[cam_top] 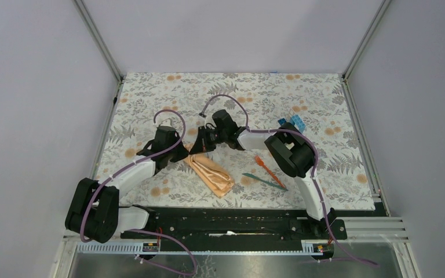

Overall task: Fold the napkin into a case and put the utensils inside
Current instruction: Stuff the top corner of the smaller-rectangle-folded napkin into the folded napkin.

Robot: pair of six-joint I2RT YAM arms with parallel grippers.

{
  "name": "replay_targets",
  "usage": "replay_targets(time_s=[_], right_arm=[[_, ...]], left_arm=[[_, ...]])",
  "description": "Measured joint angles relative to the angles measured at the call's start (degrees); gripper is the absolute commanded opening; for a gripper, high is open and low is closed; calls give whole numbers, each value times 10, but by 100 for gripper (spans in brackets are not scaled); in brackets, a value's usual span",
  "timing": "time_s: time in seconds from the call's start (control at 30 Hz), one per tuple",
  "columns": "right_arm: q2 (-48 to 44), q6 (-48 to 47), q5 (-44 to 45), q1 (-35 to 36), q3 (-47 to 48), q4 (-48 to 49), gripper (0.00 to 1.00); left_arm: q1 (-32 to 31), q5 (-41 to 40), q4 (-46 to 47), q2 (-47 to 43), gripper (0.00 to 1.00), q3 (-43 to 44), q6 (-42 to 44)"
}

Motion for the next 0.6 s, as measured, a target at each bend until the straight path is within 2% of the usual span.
replay_targets(time_s=[0.2, 0.33, 0.4, 0.43, 0.6], right_arm=[[14, 57, -37, -3, -12, 53, 0], [65, 65, -59, -4, 39, 26, 0], [90, 50, -54, 0, 69, -7, 8], [92, 46, -56, 0, 74, -16, 16], [85, 3, -51, 4, 88, -61, 33]], left_arm=[[3, 4, 0, 0, 0, 0, 4], [9, 5, -3, 5, 0, 0, 3], [7, 14, 9, 9, 0, 0, -4], [6, 16, 9, 9, 0, 0, -7], [6, 16, 30, 5, 0, -19, -22]])
